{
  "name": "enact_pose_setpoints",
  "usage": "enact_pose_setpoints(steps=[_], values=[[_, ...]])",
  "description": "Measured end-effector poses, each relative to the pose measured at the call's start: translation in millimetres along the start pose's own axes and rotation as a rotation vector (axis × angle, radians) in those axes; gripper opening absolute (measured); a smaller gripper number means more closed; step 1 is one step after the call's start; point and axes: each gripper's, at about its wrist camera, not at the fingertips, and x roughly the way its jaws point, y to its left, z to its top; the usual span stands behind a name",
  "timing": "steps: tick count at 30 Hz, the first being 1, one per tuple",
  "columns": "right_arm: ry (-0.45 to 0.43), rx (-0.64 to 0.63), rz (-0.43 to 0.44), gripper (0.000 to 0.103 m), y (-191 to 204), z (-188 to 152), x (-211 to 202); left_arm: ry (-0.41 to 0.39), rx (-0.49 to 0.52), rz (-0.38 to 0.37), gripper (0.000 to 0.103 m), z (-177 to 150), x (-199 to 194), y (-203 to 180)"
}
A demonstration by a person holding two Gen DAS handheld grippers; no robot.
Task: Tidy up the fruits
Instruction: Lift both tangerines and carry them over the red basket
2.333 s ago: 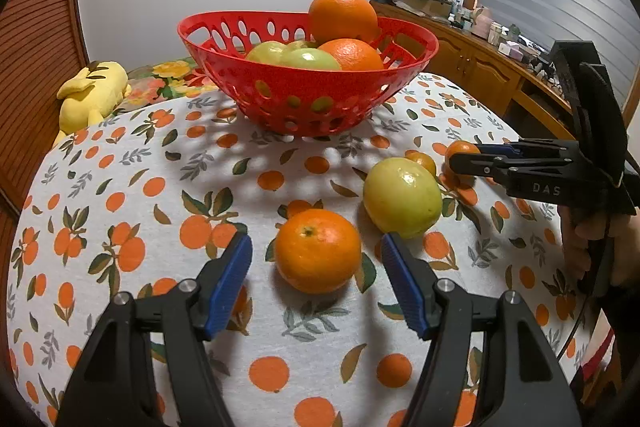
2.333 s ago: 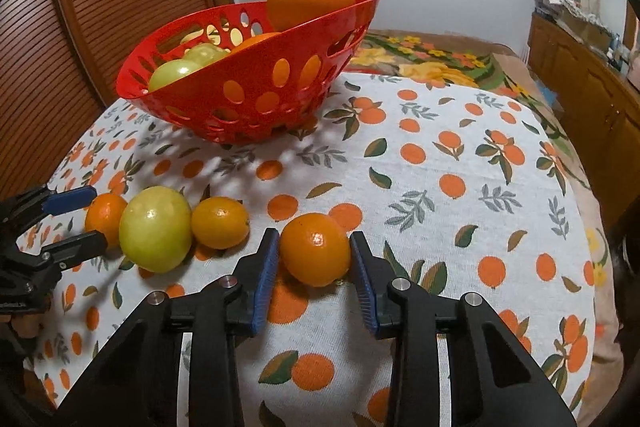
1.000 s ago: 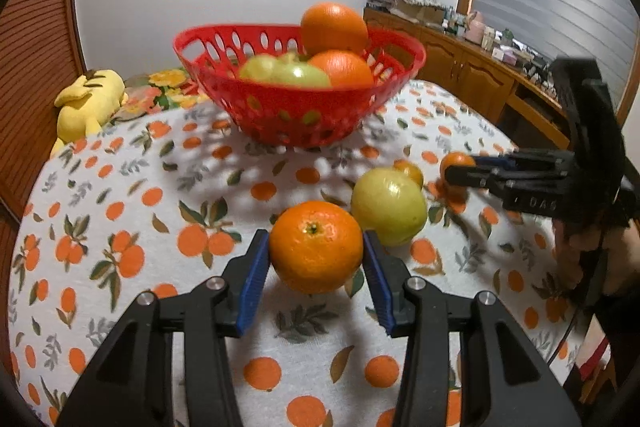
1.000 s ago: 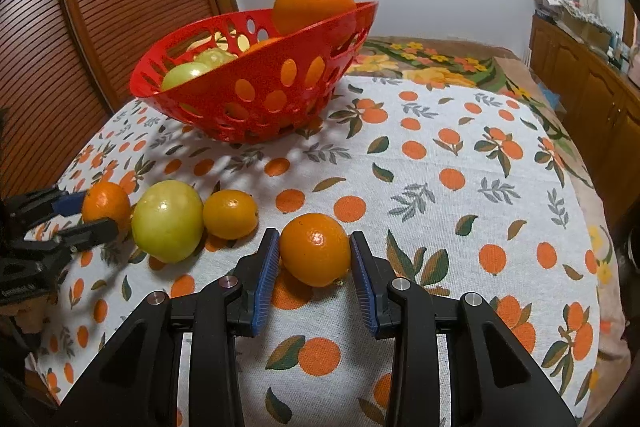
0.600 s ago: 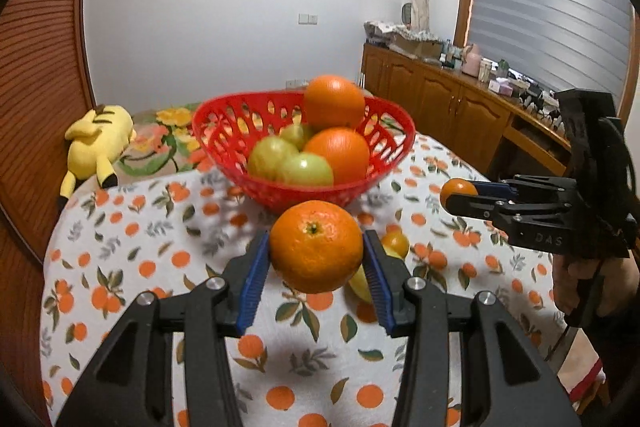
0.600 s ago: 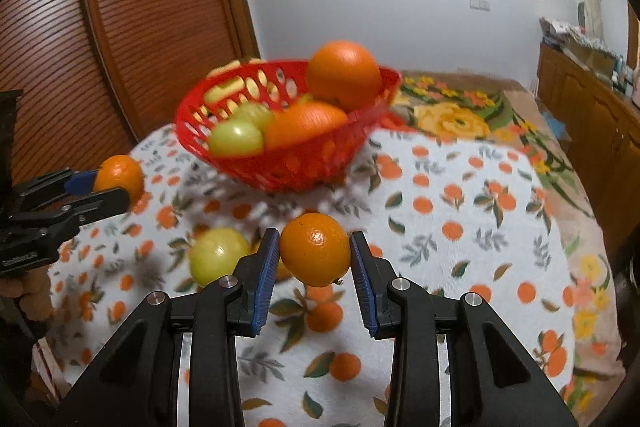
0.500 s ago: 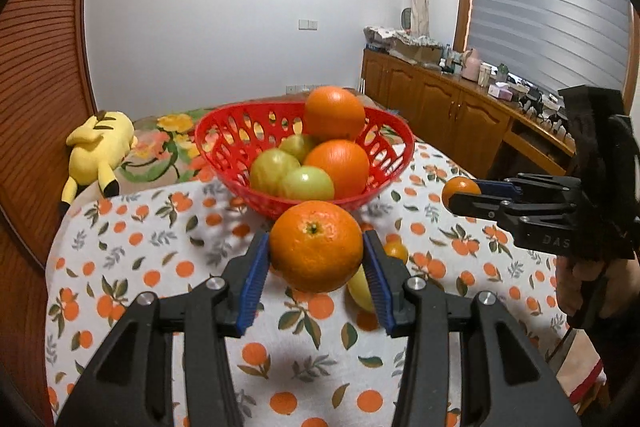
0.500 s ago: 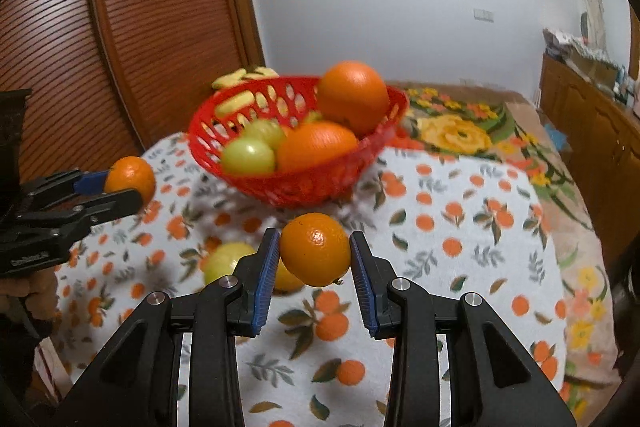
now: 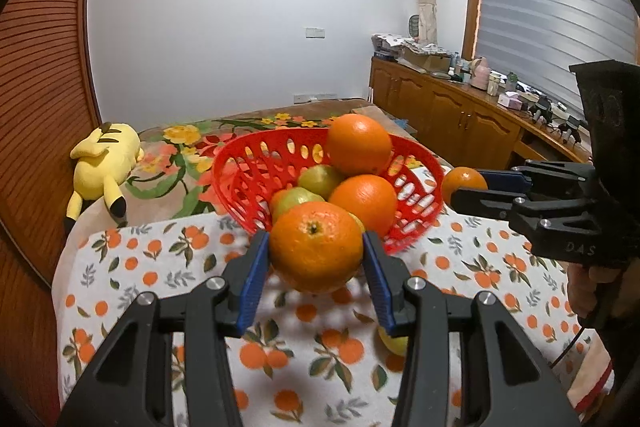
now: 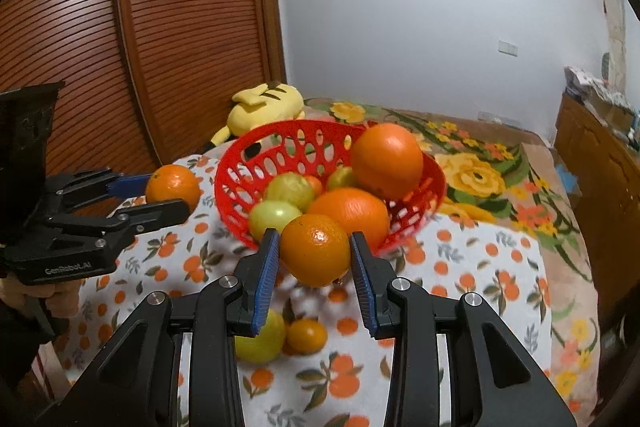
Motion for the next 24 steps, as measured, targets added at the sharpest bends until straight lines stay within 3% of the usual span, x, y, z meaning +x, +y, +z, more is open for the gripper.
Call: enact_pose_setpoints(steps=[14, 24], values=[[0.065, -0.042, 0.046, 0.035, -15, 31, 76, 0.042, 0.001, 0.025, 0.045, 39, 70, 33], [0.088, -0.075, 0.076, 0.035, -16, 49, 106, 0.06, 0.004, 0.024, 0.045, 45, 100, 40]])
